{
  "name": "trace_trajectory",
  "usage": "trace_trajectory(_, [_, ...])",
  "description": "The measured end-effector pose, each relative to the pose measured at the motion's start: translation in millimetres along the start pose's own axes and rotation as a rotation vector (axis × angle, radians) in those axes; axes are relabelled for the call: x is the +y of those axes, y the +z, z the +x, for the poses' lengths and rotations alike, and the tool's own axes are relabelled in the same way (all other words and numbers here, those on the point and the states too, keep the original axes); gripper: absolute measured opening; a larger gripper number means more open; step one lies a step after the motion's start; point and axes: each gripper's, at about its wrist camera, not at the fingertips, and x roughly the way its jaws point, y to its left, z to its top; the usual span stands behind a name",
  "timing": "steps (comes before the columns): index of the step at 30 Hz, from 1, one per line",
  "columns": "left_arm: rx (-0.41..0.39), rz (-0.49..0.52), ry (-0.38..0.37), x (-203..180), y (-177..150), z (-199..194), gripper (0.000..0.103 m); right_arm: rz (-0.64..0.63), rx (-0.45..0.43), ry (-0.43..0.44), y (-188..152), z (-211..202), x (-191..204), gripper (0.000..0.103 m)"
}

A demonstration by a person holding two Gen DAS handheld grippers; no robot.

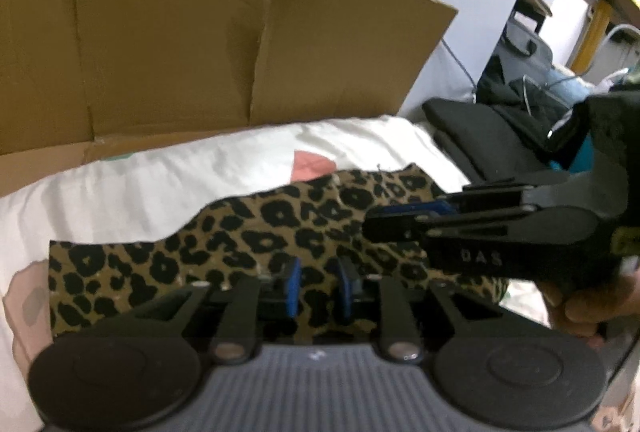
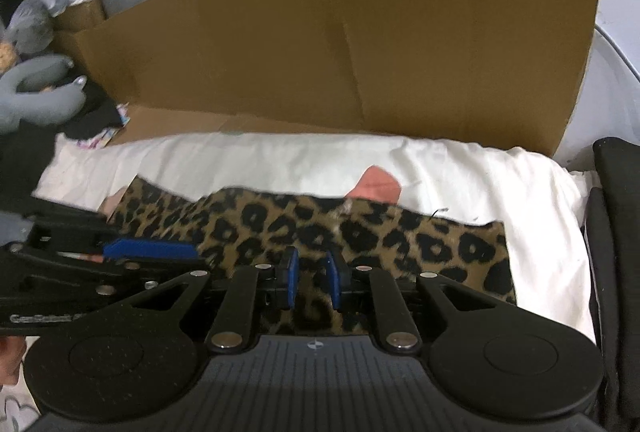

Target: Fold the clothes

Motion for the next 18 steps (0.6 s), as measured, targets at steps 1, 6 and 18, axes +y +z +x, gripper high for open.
trace_trajectory(1, [0.011, -0.005, 0.008, 0.7, -1.2, 3.6, 0.032, -0.004, 0.011, 0.009, -2.5, 1.2, 1.8, 0.023])
trace_trajectory(6, [0.06, -0.025, 0.047, 10.1, -5.0, 20.4, 0.031, -0.04, 0.06, -0.005, -17.6, 12.5, 3.2, 0.038])
trace_trajectory(18, [0.035, -0.044, 0.055, 15.7, -6.3, -15.0, 0.031, 0.061, 0.021, -0.07, -15.7, -17.9, -21.7, 0.038])
